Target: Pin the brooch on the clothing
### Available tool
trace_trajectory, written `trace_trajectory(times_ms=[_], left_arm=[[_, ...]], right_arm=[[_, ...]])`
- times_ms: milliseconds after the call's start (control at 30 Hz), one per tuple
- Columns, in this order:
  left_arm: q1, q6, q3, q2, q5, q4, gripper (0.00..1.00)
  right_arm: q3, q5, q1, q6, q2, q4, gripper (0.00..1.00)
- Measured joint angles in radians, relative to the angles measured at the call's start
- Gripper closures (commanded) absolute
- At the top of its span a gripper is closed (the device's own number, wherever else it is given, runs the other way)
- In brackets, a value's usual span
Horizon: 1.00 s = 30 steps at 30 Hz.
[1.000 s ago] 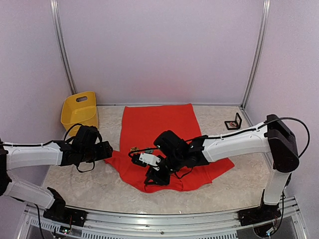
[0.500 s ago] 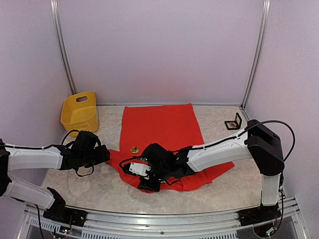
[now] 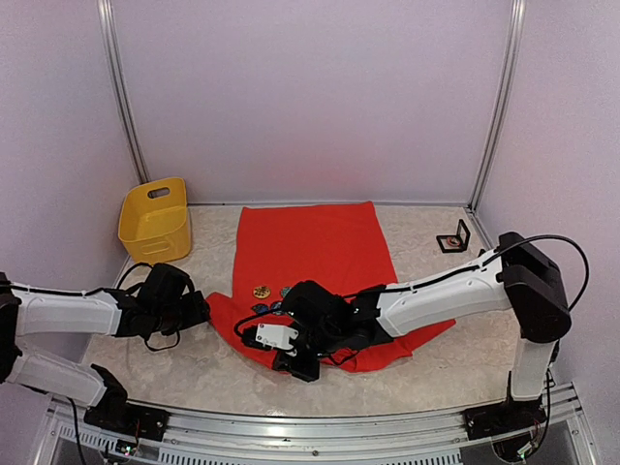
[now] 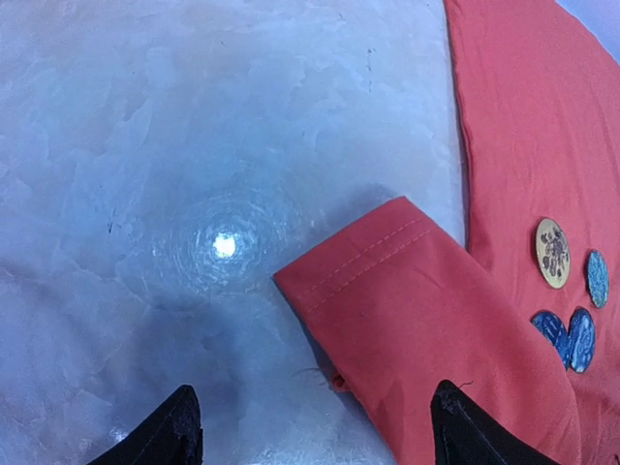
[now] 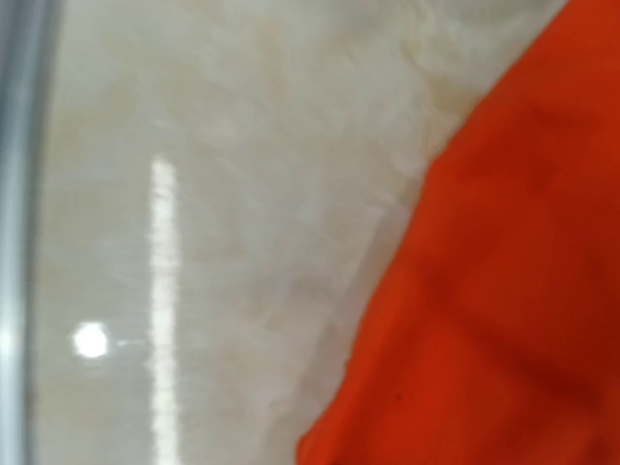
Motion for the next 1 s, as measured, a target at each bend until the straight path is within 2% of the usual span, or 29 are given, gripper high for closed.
trace_trajectory(times_ms=[233, 400, 633, 700, 800, 1000], left_arm=[[-0.005, -0.036, -0.038, -0.035, 0.016, 0.0, 0.32], [-0.033, -0.053, -0.038, -0.029, 0.03, 0.005, 0.39], [-0.024, -0.056, -0.035, 0.06, 0.019, 0.053, 0.42], [-0.016, -0.055, -0.028, 0.085, 0.014, 0.079, 0.48], [-0.002, -0.046, -0.013, 0.132, 0.01, 0.127, 0.63], [-0.001, -0.015, 0.014, 0.197, 0.033, 0.171, 1.0]], right_arm=[[-0.047, -0.066, 0.0, -0.018, -0.156, -0.011, 1.0], [-0.064, -0.079, 0.0, -0.018, -0.139, -0.019, 1.0], [-0.077, -0.077, 0.0, -0.021, -0.118, -0.023, 1.0], [-0.077, -0.075, 0.0, -0.023, -0.118, -0.023, 1.0], [-0.083, -0.07, 0.0, -0.025, -0.118, -0.023, 1.0], [-0.091, -0.053, 0.0, -0.03, -0.117, -0.026, 1.0]])
